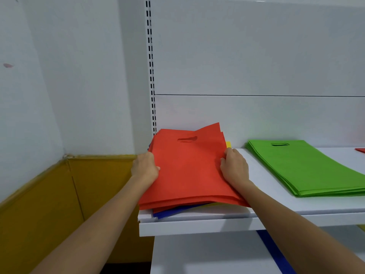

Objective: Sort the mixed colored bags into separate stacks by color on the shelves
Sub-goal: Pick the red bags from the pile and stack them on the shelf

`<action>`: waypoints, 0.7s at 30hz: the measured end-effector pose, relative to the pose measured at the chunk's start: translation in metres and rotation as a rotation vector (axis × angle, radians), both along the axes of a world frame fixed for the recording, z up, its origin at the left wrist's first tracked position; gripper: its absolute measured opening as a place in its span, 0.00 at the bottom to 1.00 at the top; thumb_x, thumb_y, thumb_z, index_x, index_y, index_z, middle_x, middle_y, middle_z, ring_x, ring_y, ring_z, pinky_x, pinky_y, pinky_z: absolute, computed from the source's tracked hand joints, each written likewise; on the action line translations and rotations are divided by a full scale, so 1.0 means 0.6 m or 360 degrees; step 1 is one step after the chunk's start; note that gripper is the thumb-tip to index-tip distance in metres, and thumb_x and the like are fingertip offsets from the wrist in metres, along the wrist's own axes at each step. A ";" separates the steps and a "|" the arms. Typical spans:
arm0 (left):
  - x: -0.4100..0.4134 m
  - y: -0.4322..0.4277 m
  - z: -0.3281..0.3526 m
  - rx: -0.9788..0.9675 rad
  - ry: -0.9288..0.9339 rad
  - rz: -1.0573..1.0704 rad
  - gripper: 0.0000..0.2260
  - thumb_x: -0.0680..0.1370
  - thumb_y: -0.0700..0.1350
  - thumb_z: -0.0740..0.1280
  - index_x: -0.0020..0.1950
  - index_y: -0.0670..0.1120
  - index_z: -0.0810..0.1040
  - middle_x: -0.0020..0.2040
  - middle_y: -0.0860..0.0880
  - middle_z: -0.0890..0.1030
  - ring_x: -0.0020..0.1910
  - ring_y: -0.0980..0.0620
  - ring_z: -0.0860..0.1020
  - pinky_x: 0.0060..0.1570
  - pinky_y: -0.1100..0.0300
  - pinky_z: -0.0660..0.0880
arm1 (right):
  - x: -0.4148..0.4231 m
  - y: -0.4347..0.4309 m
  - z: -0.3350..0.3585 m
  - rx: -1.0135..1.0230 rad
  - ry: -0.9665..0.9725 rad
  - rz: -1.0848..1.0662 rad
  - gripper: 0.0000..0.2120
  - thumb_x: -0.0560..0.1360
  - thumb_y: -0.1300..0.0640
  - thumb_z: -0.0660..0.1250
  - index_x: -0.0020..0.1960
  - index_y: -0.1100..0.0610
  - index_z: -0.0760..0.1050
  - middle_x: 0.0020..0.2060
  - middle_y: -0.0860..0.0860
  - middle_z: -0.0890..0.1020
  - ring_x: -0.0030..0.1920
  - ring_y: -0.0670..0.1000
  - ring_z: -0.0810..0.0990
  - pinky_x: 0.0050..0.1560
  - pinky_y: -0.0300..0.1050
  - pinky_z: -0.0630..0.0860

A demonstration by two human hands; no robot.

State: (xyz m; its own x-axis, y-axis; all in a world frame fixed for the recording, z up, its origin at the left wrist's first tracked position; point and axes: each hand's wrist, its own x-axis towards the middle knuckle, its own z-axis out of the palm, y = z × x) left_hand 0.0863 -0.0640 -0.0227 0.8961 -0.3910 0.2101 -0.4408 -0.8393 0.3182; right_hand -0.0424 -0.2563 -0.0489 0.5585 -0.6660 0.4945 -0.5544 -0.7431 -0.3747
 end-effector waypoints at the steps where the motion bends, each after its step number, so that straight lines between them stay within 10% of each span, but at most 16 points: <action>1: -0.003 0.001 -0.002 0.0029 -0.0060 0.0017 0.16 0.76 0.47 0.67 0.59 0.40 0.73 0.59 0.40 0.77 0.60 0.41 0.75 0.53 0.52 0.72 | 0.000 0.000 0.000 -0.0003 0.0007 0.0000 0.09 0.77 0.61 0.58 0.54 0.65 0.70 0.52 0.59 0.75 0.53 0.60 0.73 0.47 0.49 0.69; 8: -0.021 0.012 -0.023 -0.0038 -0.0474 -0.0021 0.14 0.77 0.48 0.65 0.60 0.45 0.73 0.55 0.44 0.79 0.56 0.45 0.76 0.50 0.54 0.73 | 0.003 0.002 0.001 -0.0064 0.0031 -0.0048 0.08 0.77 0.61 0.57 0.53 0.64 0.69 0.51 0.59 0.76 0.52 0.60 0.74 0.46 0.50 0.68; 15: -0.015 0.022 -0.015 -0.0344 -0.0149 -0.0057 0.16 0.77 0.48 0.67 0.59 0.43 0.66 0.53 0.41 0.78 0.53 0.40 0.77 0.43 0.51 0.71 | 0.000 0.003 0.003 0.0016 -0.0107 0.0031 0.23 0.75 0.64 0.57 0.70 0.58 0.62 0.52 0.59 0.76 0.53 0.62 0.75 0.48 0.51 0.70; 21: 0.001 0.040 -0.015 -0.0594 -0.0110 -0.0360 0.07 0.75 0.41 0.68 0.52 0.44 0.81 0.52 0.45 0.82 0.53 0.46 0.78 0.55 0.56 0.72 | -0.002 0.004 0.009 0.0002 -0.0002 0.0015 0.14 0.75 0.65 0.57 0.57 0.62 0.75 0.51 0.59 0.78 0.52 0.61 0.75 0.50 0.50 0.71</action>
